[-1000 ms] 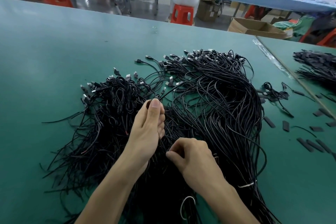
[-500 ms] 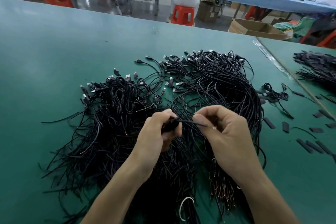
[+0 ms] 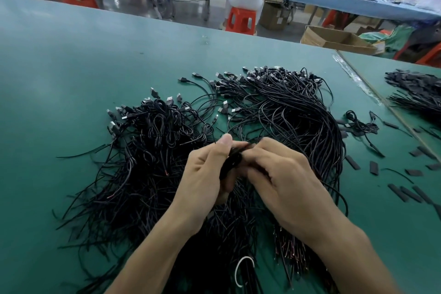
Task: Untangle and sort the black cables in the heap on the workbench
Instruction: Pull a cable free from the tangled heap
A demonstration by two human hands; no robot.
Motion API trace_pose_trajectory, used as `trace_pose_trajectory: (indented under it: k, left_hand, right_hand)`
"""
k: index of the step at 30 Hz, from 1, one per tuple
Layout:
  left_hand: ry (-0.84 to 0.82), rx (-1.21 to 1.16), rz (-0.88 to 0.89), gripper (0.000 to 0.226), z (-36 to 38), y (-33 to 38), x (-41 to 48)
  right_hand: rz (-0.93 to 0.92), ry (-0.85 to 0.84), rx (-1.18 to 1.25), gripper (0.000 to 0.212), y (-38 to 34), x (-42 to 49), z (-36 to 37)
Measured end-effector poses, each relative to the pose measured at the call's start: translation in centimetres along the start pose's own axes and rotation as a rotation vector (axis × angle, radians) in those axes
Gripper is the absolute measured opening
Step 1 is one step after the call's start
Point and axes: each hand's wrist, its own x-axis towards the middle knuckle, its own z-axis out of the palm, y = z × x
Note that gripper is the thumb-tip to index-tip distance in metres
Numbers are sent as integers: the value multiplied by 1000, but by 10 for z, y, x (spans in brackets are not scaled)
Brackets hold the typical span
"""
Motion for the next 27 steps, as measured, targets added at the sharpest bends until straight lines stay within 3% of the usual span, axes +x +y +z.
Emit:
trace_pose_trajectory:
  k: [6, 12, 19, 22, 27]
  left_hand:
    - [130, -36, -49, 60, 2, -8, 2]
    - [190, 144, -90, 60, -1, -19, 6]
    - [-124, 128, -451, 52, -8, -15, 5]
    - [-250, 150, -582, 50, -8, -13, 4]
    - [-349, 36, -602, 49, -9, -10, 3]
  right_hand:
    - [-10, 18, -81, 12, -4, -1, 4]
    - [-172, -80, -308, 6, -13, -1, 7]
    - [-387, -155, -442, 10, -10, 3, -1]
    - [-356, -220, -268, 4, -7, 7, -8]
    - [-36, -206, 112, 13, 2, 6, -9]
